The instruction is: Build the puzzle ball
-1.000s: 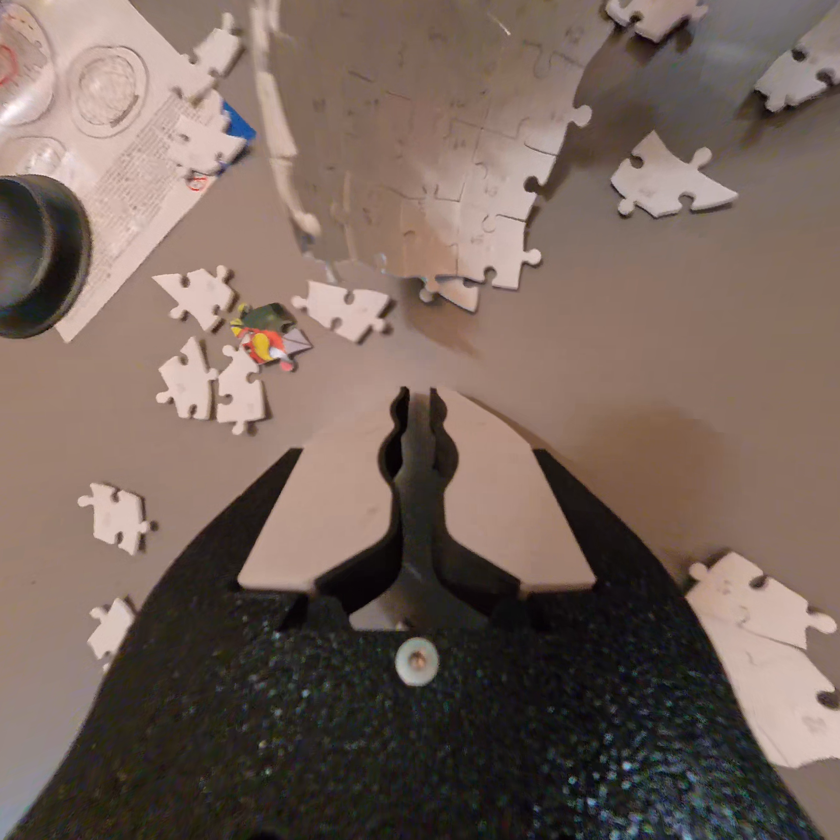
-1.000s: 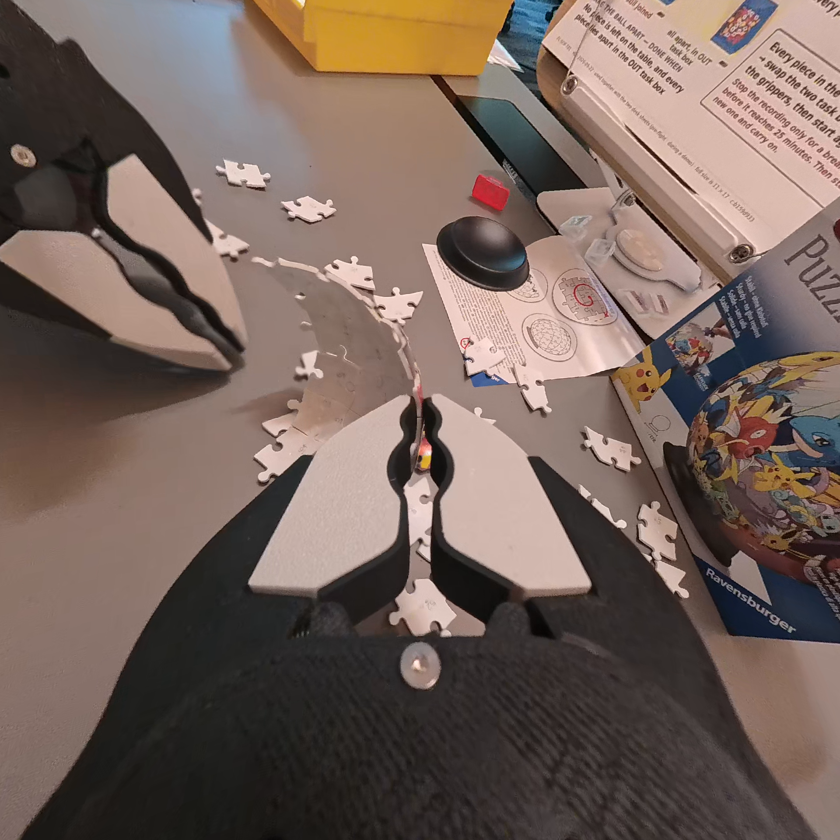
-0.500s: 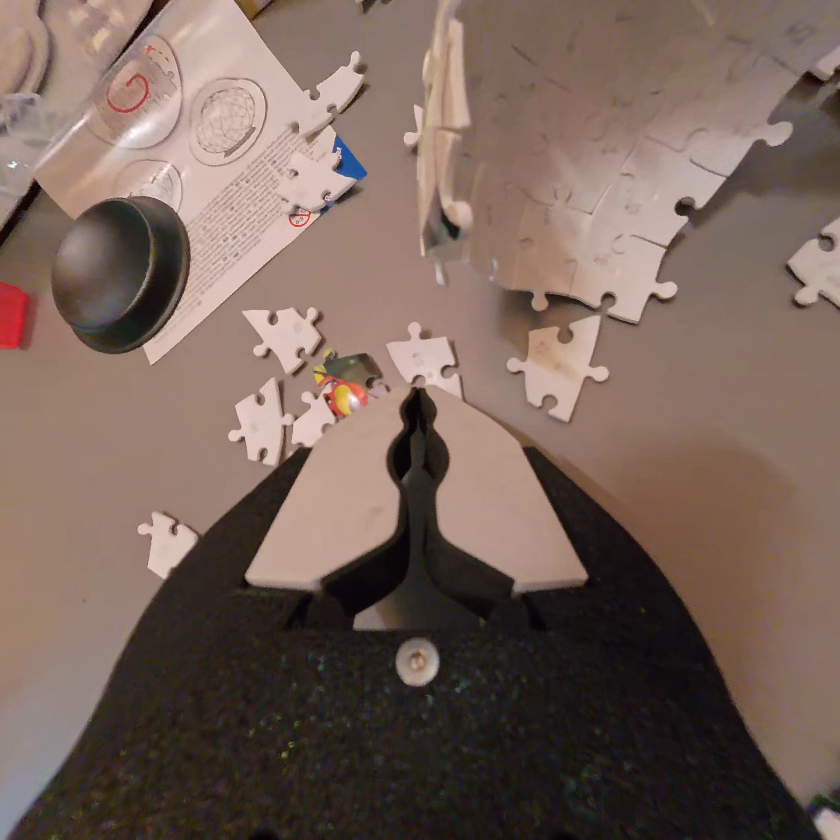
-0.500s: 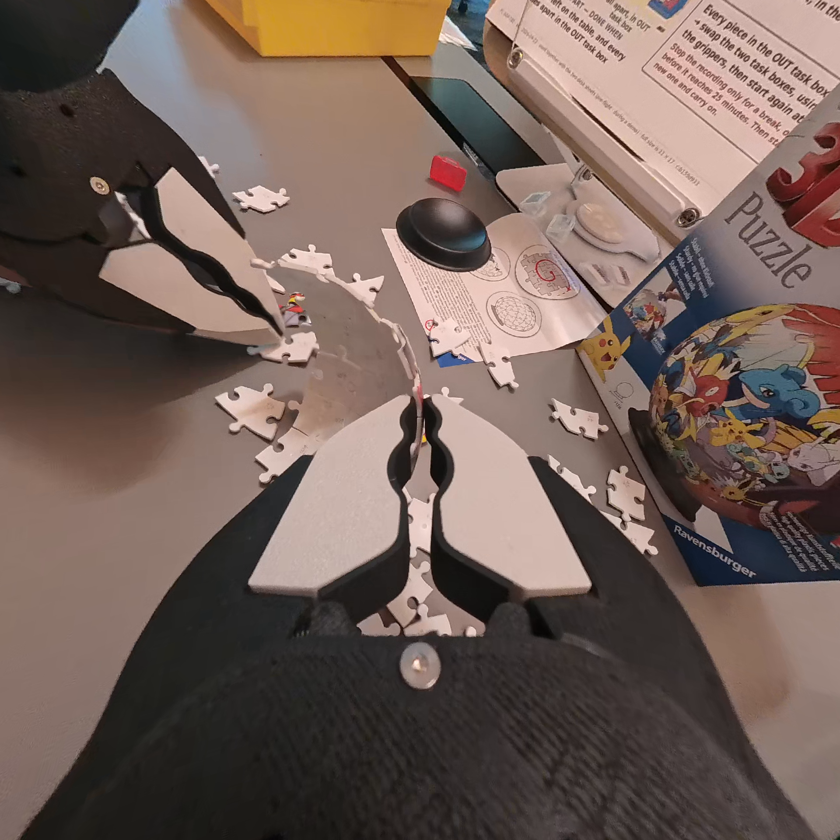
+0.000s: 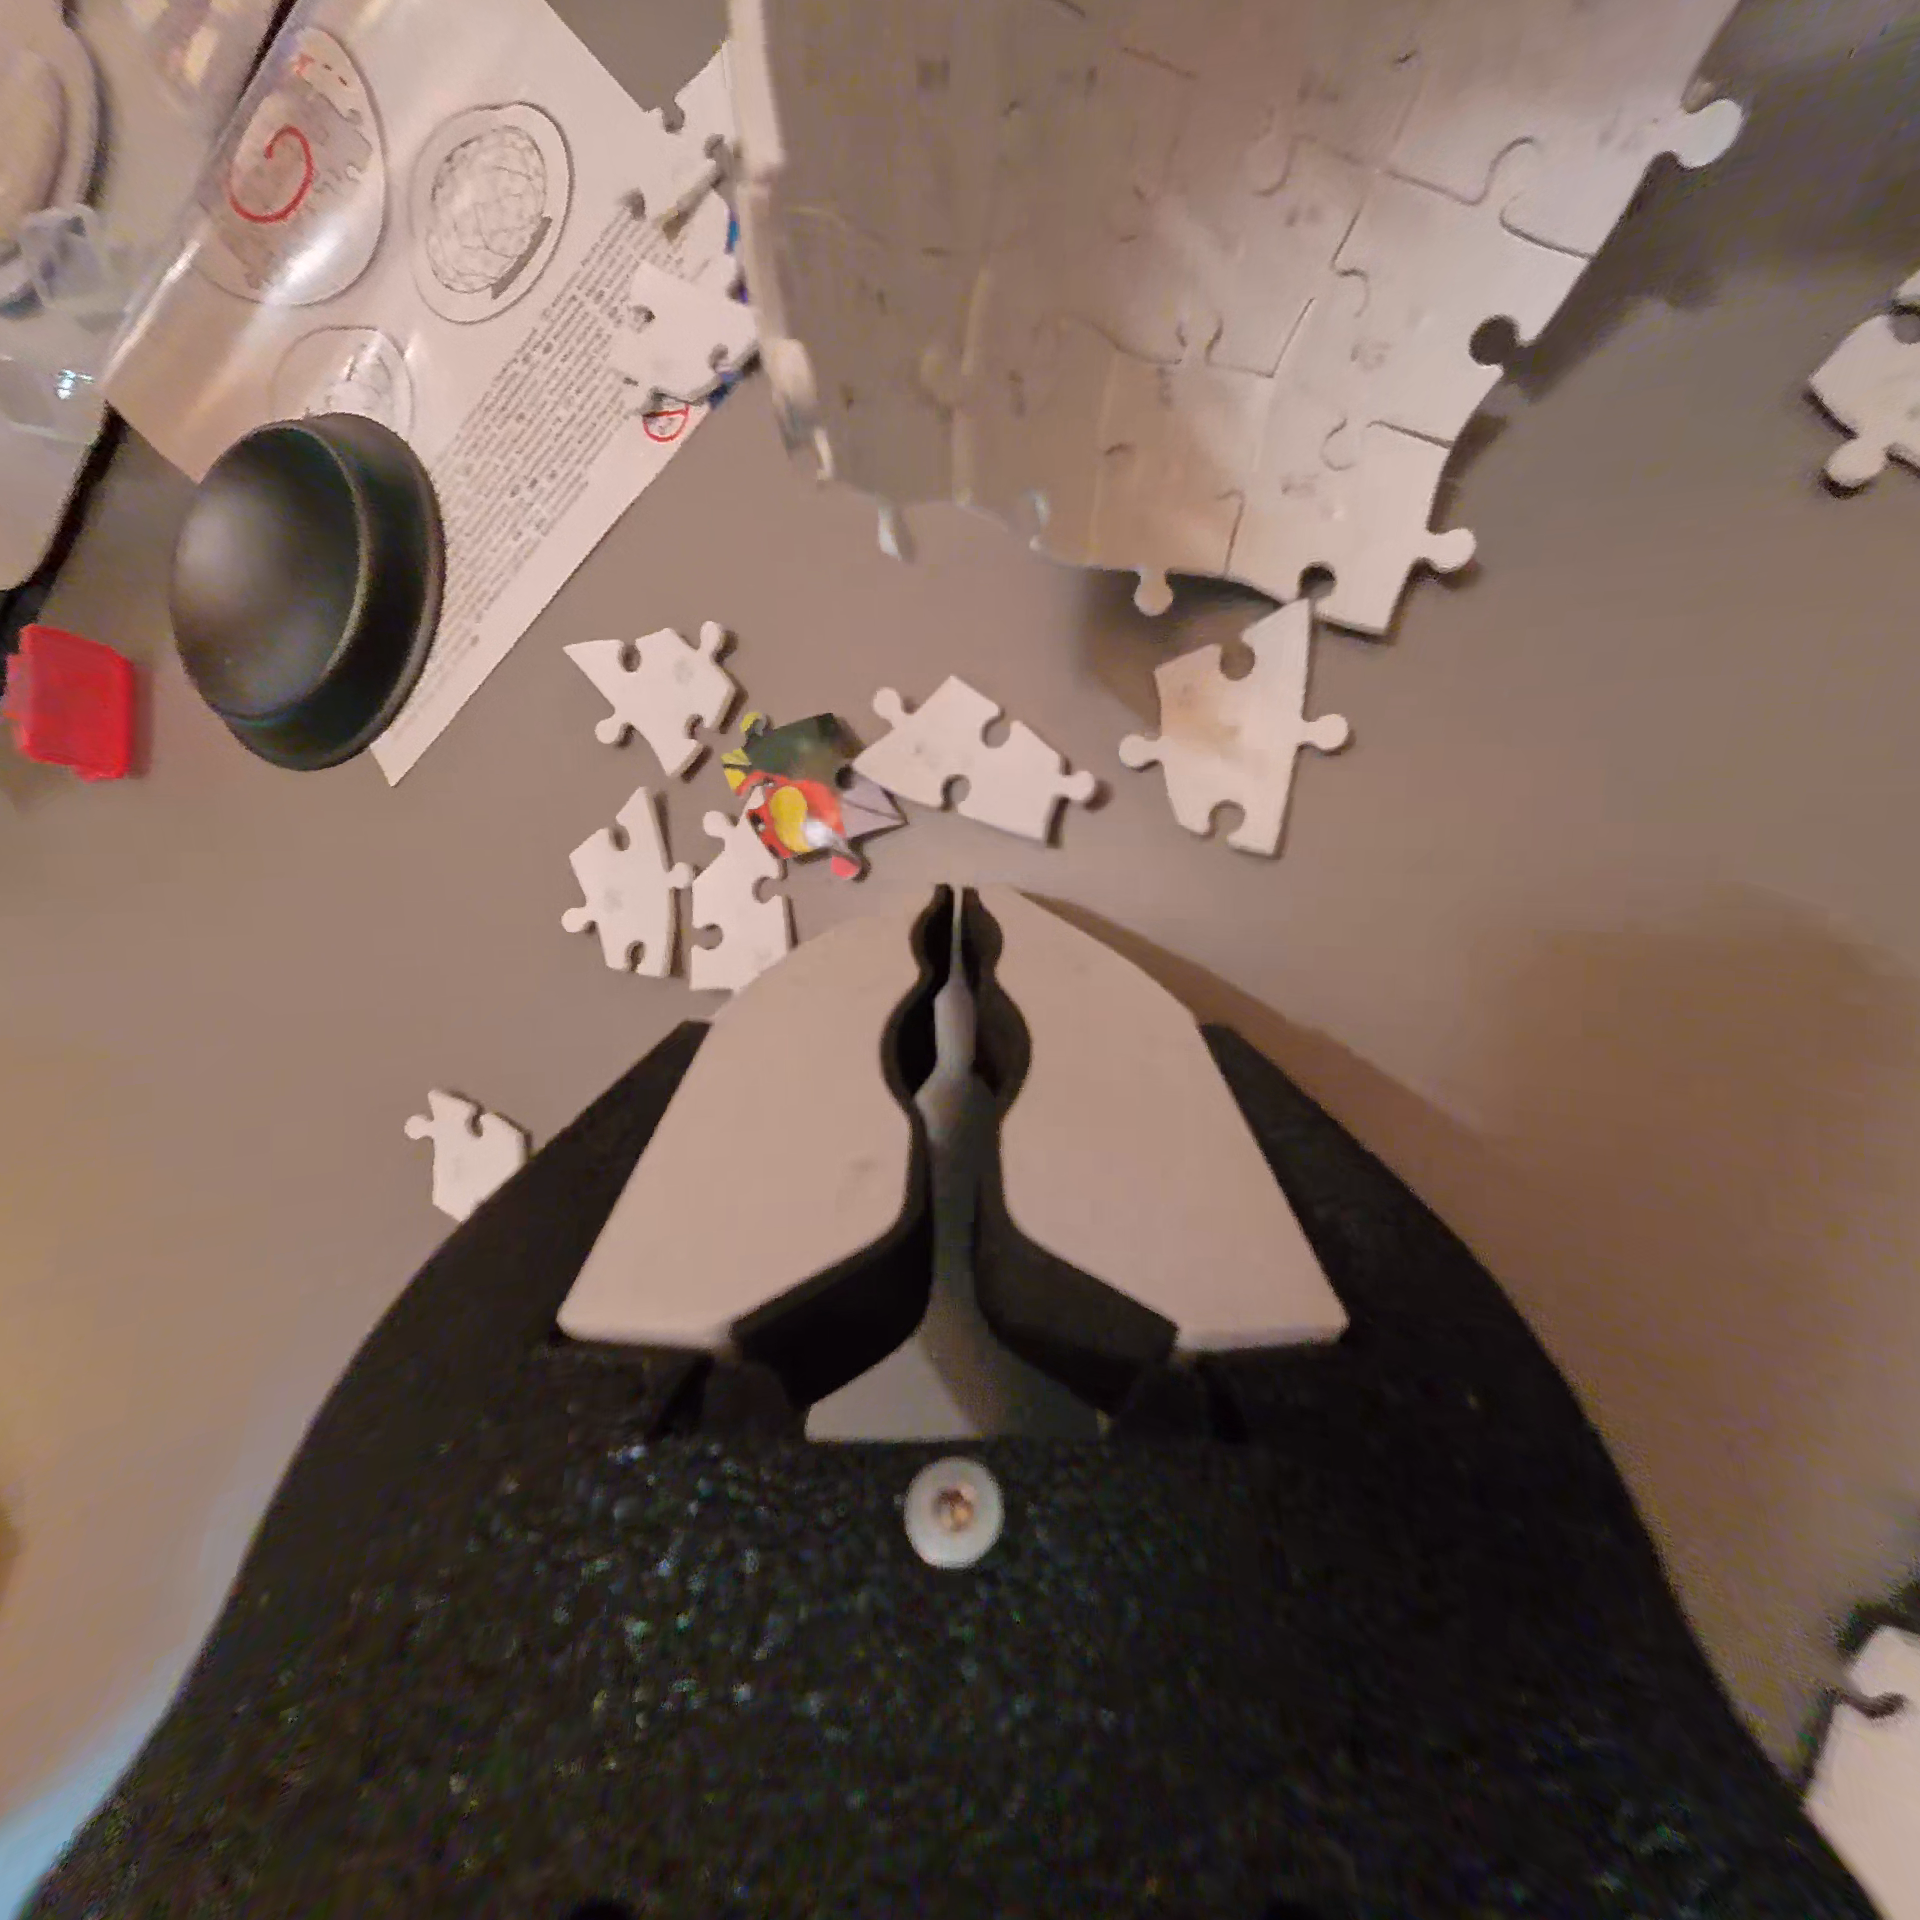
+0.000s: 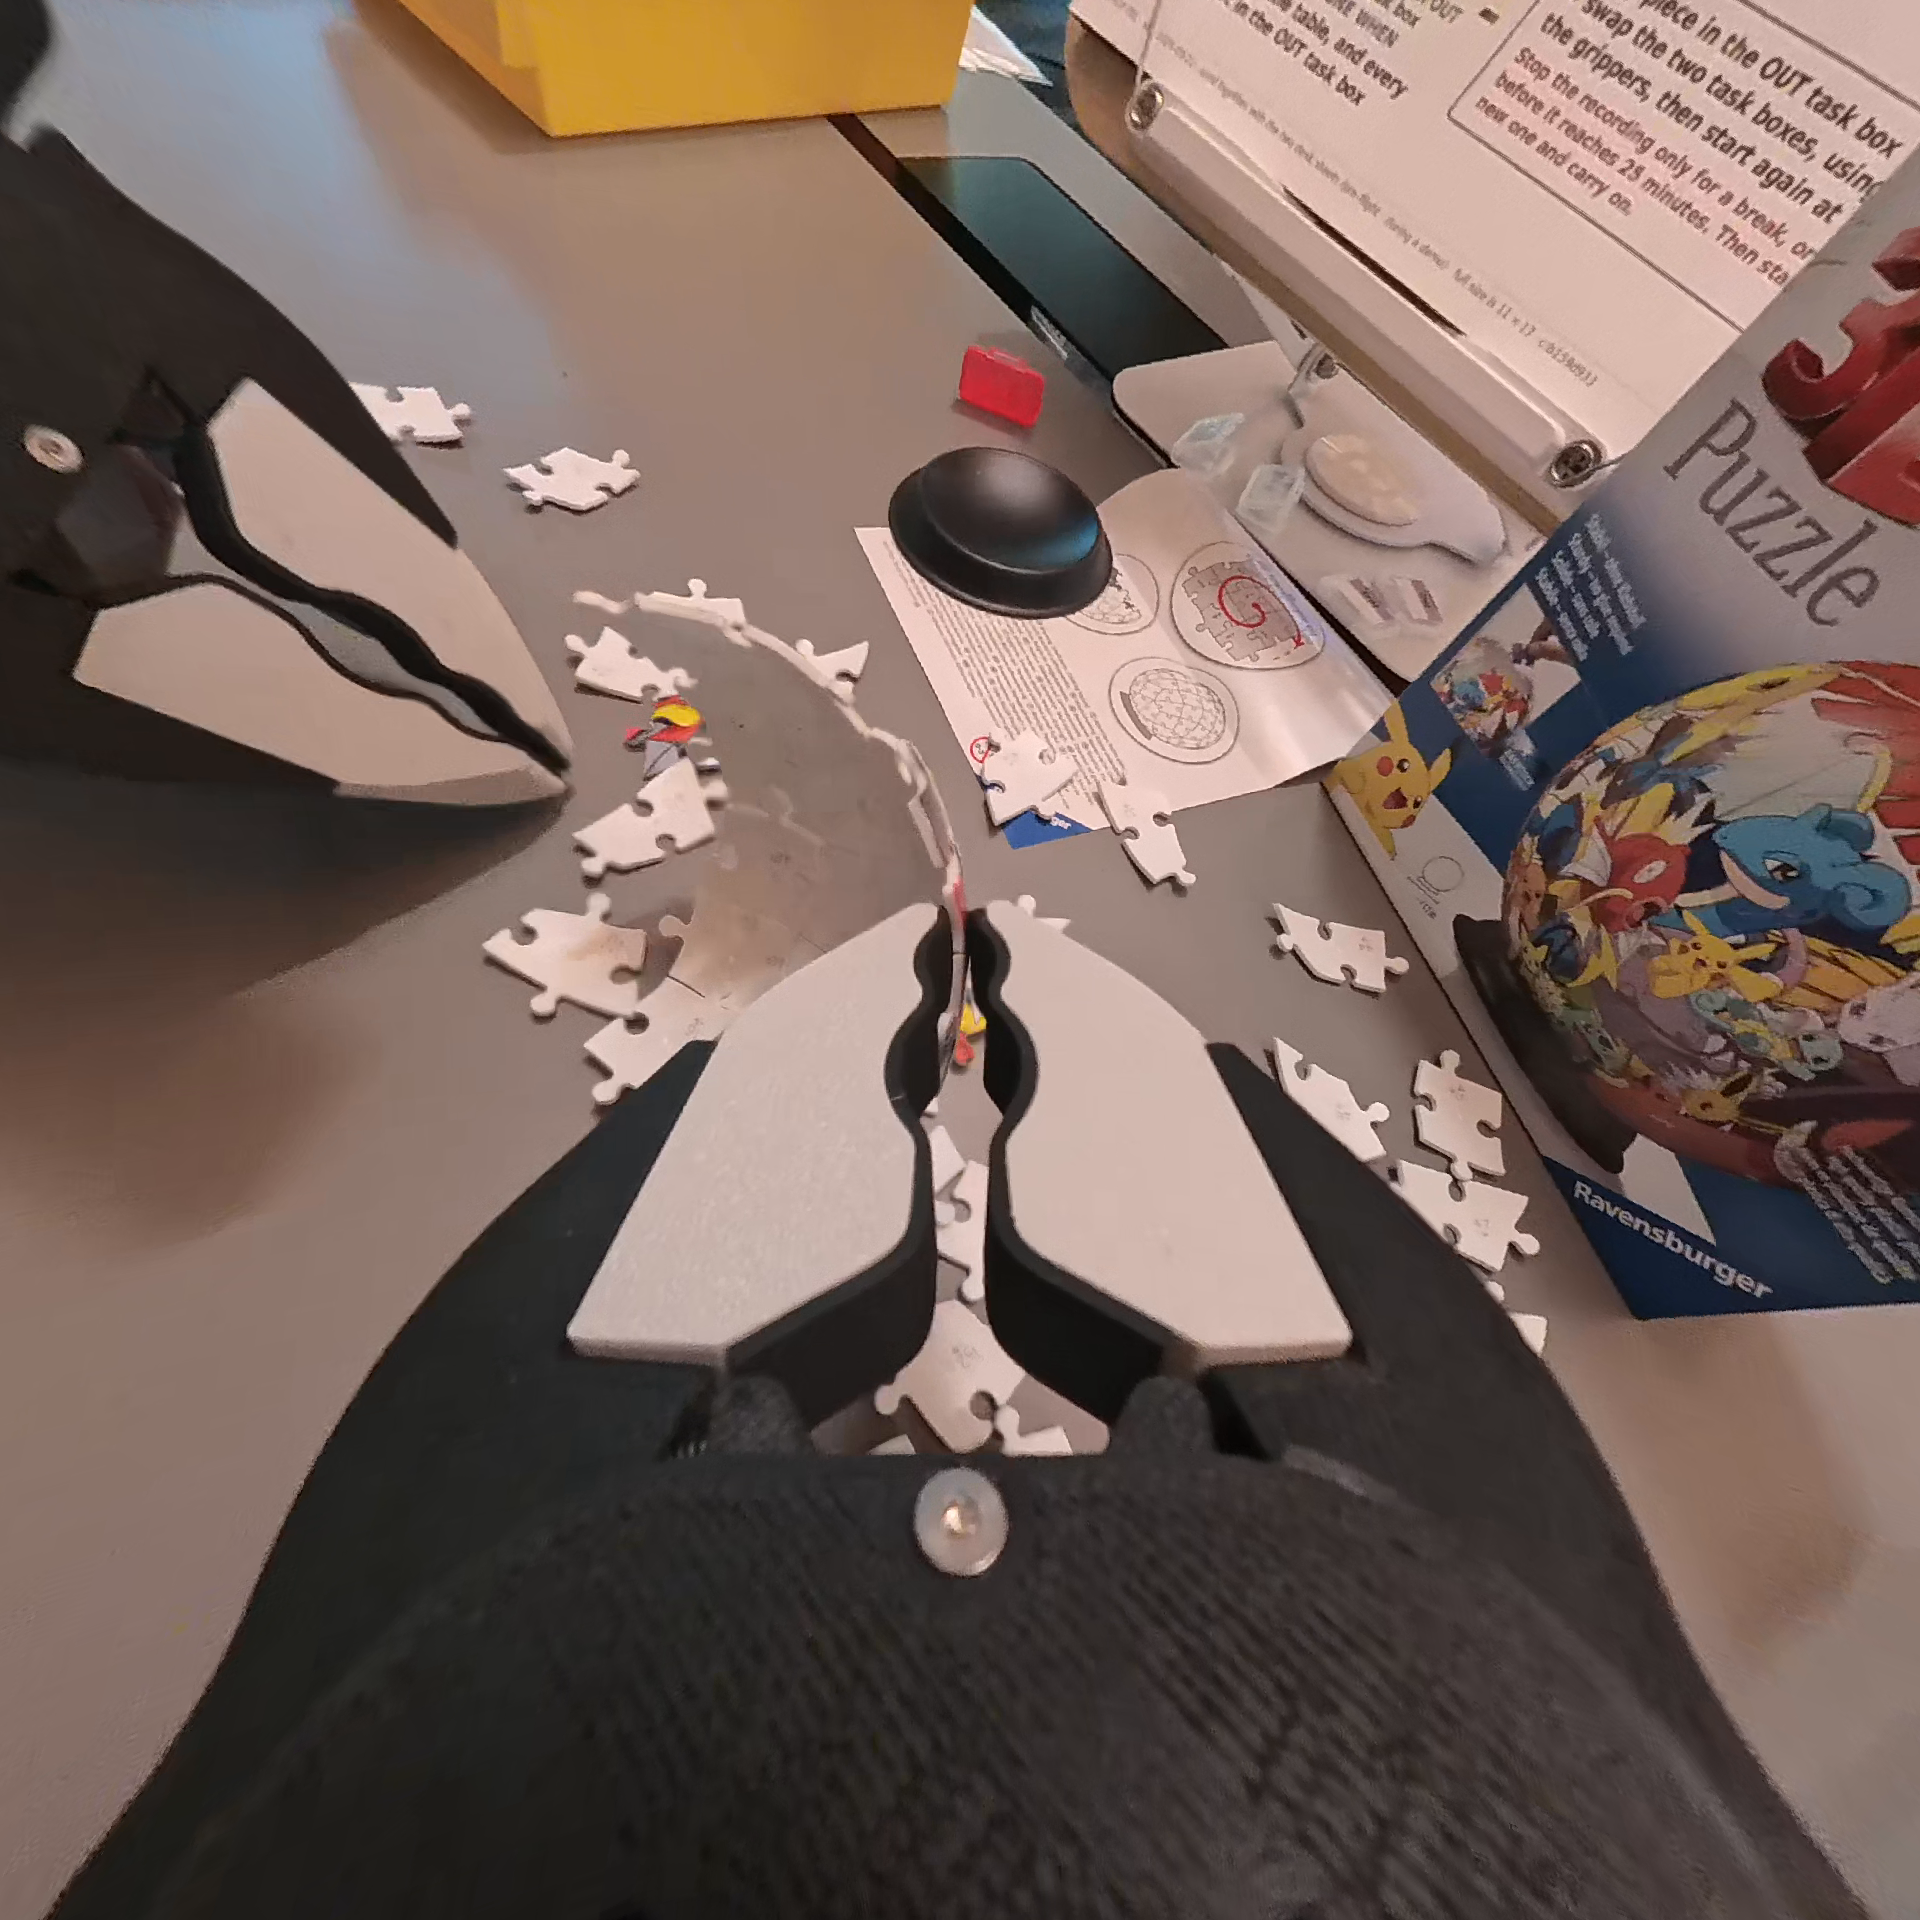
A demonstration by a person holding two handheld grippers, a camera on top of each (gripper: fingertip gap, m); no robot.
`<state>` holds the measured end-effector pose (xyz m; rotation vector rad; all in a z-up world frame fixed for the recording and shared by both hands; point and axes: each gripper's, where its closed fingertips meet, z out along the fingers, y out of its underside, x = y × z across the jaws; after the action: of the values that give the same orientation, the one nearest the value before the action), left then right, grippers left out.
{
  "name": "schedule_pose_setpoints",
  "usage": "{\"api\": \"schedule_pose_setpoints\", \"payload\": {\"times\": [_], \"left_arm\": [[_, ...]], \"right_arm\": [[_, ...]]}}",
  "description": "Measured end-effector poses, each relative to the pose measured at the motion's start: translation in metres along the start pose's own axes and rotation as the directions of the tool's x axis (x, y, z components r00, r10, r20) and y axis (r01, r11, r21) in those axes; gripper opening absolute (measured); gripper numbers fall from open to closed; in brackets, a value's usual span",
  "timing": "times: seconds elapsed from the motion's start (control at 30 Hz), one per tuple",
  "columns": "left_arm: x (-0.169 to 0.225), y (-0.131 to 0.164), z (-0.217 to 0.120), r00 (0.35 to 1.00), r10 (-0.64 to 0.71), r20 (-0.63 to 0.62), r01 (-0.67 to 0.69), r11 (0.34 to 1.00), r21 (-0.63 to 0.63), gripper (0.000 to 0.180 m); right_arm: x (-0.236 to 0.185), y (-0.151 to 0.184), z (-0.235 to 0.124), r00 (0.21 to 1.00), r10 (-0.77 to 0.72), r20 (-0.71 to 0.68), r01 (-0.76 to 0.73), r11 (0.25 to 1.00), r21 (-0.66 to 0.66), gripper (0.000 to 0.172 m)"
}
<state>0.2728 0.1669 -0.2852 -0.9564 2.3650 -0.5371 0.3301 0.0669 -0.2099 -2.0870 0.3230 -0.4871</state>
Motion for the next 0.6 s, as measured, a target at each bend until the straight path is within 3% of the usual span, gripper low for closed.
{"api": "schedule_pose_setpoints", "payload": {"times": [0.2, 0.43, 0.6], "left_arm": [[-0.002, -0.012, 0.005, 0.998, -0.035, -0.048, 0.036, 0.999, 0.029, 0.024], [0.002, -0.019, 0.014, 0.977, -0.189, -0.102, 0.189, 0.982, -0.009, 0.028], [-0.001, -0.018, 0.014, 0.973, -0.21, -0.092, 0.21, 0.978, -0.012, 0.031]], "right_arm": [[0.008, 0.005, -0.001, 0.999, 0.015, -0.033, -0.016, 1.0, -0.02, 0.003], [0.007, 0.007, 0.0, 0.999, 0.019, -0.025, -0.02, 0.999, -0.025, 0.003], [0.008, 0.008, 0.0, 0.999, 0.024, -0.022, -0.024, 0.999, -0.026, 0.003]]}}
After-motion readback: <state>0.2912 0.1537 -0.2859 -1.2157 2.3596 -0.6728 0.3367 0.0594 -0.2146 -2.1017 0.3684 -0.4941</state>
